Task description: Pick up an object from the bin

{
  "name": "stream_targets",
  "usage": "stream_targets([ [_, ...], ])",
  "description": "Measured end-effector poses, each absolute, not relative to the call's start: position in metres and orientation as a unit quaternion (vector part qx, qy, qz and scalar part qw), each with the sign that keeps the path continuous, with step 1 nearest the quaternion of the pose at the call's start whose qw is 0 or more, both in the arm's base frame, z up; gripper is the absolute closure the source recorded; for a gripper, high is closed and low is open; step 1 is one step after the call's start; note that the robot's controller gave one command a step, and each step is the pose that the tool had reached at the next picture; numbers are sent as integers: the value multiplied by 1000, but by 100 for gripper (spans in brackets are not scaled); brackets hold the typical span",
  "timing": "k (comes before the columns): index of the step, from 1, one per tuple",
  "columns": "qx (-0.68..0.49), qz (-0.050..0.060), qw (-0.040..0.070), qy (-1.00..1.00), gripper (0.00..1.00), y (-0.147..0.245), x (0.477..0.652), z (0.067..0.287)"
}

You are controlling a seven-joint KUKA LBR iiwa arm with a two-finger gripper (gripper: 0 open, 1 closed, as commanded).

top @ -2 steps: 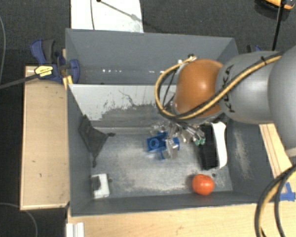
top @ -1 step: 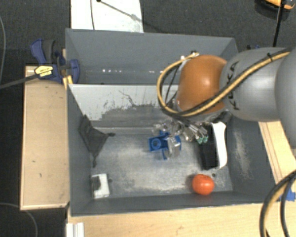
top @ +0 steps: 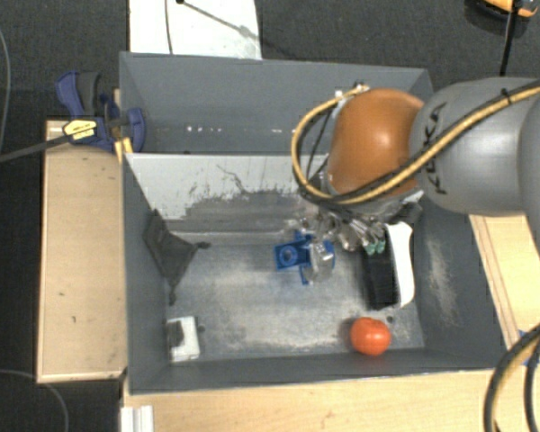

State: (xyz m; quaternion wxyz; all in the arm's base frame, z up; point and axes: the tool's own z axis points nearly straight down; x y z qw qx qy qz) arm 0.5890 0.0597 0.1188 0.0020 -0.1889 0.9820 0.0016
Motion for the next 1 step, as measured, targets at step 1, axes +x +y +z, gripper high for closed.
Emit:
stream_targets([
  [1, -189, 1, 4, 982, 100, 60, 590, 144],
])
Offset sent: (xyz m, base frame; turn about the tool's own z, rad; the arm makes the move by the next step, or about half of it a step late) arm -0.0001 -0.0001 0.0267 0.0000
